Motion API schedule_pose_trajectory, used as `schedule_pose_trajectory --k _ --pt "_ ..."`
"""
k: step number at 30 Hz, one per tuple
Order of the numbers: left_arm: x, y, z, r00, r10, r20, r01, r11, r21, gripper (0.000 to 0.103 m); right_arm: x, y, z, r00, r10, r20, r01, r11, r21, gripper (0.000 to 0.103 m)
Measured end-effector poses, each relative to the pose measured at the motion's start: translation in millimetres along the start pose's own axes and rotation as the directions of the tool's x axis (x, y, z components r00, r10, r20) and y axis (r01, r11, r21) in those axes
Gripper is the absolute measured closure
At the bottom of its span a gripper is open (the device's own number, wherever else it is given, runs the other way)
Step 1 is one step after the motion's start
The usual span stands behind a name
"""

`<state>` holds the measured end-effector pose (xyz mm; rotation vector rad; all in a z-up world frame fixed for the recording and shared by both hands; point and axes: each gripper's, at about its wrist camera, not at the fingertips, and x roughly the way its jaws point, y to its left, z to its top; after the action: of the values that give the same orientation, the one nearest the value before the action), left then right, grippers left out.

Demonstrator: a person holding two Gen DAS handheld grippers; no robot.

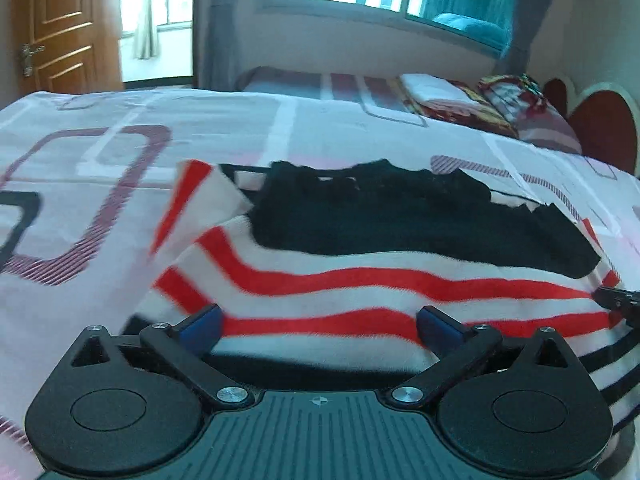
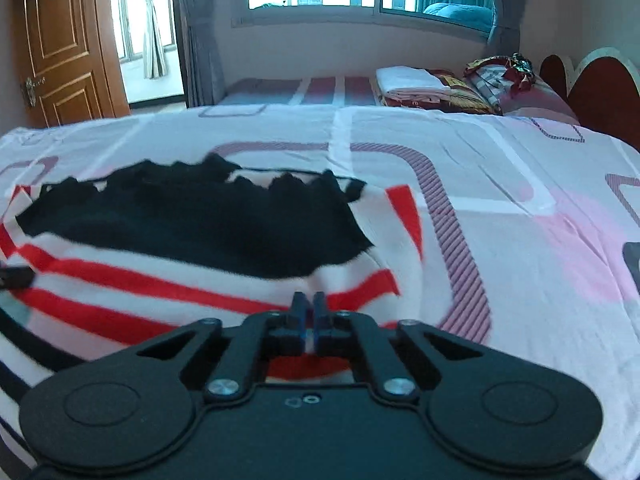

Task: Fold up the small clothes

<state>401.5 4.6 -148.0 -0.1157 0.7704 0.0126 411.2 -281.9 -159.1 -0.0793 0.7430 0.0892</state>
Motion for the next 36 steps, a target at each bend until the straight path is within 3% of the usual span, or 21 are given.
schedule_pose_trajectory --k 1,3,7,9,12,14,19,22,26,28,30,36 --pt "-8.7 0.2 -1.6 1.000 0.003 0.012 -0.003 1.000 0.003 0.000 -1.9 4.5 0.0 1.000 -0.015 -0.005 0.015 1.000 -0.018 0.102" --pt "-21.9 -0.9 -5.0 0.999 0.001 0.045 -0.002 1.000 0.027 0.000 -14.7 20.1 2.8 0.999 -0.038 0.015 0.039 0.999 -0.032 0.090" --pt "-29.4 -3.0 -11.1 1.000 0.002 0.018 -0.003 0.998 0.059 0.000 -41.5 59.6 0.0 0.996 0.061 0.060 -0.056 0.996 -0.074 0.089" --pt "-13.7 -0.8 -18.2 0.996 0.047 -0.073 -0.041 0.995 0.086 0.000 -44.5 75.0 -6.9 0.996 0.077 0.034 -0.075 0.994 -0.080 0.089" --pt "-12.3 -4.9 -29.4 0.995 0.078 -0.060 -0.065 0.978 0.196 0.000 -33.1 77.4 -30.0 0.999 0.009 -0.052 -0.014 0.995 -0.103 0.088" --pt "-18.0 -2.2 -27.5 0.995 0.071 -0.071 -0.058 0.983 0.175 0.000 -39.0 64.0 -38.8 1.000 0.002 -0.025 -0.004 0.998 -0.064 0.087" --pt "-43.7 10.3 -27.7 0.998 0.039 -0.045 -0.035 0.996 0.085 0.000 -57.9 47.7 -48.5 0.995 -0.072 -0.066 0.068 0.996 -0.058 0.086" --pt "-44.3 6.5 -29.6 0.999 0.030 -0.035 -0.026 0.994 0.107 0.000 -68.2 48.3 -57.0 0.995 -0.054 -0.080 0.050 0.997 -0.051 0.085" --pt "-20.5 14.3 -37.2 0.993 0.073 -0.091 -0.065 0.994 0.090 0.000 -77.7 47.0 -52.5 1.000 -0.028 -0.015 0.027 0.998 -0.053 0.081" --pt "-22.1 13.1 -33.1 0.991 0.077 -0.106 -0.067 0.994 0.090 0.000 -63.4 40.0 -56.3 0.996 -0.036 -0.080 0.030 0.997 -0.072 0.081" --pt "-27.8 11.9 -26.1 0.992 0.077 -0.098 -0.070 0.995 0.070 0.000 -63.2 31.0 -57.1 0.997 0.003 -0.081 -0.008 0.998 -0.061 0.082" --pt "-20.6 -2.4 6.2 0.994 0.084 -0.069 -0.081 0.996 0.035 0.000 -72.1 16.6 -20.9 0.999 0.053 -0.005 -0.053 0.998 -0.042 0.081"
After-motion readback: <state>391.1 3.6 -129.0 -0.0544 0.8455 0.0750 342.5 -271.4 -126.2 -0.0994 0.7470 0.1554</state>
